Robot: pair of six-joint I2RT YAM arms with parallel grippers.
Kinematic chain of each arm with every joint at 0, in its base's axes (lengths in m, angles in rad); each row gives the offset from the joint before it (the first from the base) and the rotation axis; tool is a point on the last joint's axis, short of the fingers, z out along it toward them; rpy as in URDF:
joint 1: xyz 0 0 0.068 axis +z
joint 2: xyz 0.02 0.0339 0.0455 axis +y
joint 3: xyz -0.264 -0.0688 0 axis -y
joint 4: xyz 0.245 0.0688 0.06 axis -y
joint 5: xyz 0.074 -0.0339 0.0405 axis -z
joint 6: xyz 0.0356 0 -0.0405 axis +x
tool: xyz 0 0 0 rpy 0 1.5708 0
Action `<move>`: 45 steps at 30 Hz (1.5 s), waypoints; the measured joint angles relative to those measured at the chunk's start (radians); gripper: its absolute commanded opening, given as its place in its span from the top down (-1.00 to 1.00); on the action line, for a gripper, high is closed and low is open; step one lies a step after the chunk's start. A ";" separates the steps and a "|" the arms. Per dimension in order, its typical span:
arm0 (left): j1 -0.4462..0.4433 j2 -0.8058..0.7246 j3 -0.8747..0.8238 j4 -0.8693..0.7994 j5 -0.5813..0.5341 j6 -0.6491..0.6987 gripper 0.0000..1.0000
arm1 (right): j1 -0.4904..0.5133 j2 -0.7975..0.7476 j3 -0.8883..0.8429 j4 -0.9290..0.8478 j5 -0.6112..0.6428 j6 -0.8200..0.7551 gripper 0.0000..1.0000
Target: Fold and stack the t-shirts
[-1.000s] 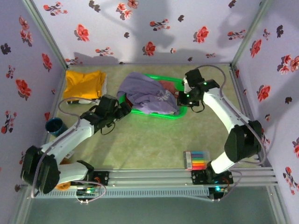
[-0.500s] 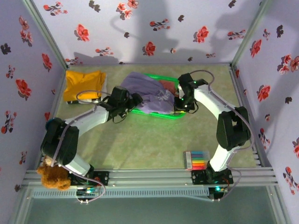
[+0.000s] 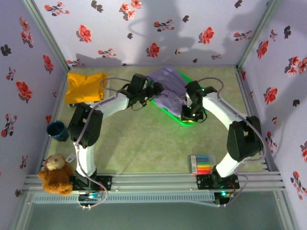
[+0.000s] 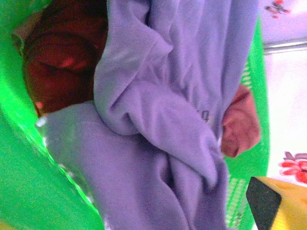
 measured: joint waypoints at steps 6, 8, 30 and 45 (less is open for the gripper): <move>-0.069 0.139 0.150 0.069 0.055 -0.019 -0.99 | -0.053 -0.124 -0.043 -0.011 -0.016 0.031 0.27; -0.091 0.179 0.205 0.073 0.066 -0.027 -0.99 | -0.101 -0.185 -0.047 -0.011 -0.021 0.037 0.19; -0.027 -0.081 0.122 -0.114 -0.023 0.191 -0.99 | -0.185 -0.019 0.150 0.079 -0.190 0.057 -0.23; -0.012 -0.425 -0.308 -0.148 -0.089 0.203 -0.99 | -0.199 0.550 0.480 0.360 -0.241 0.240 -0.22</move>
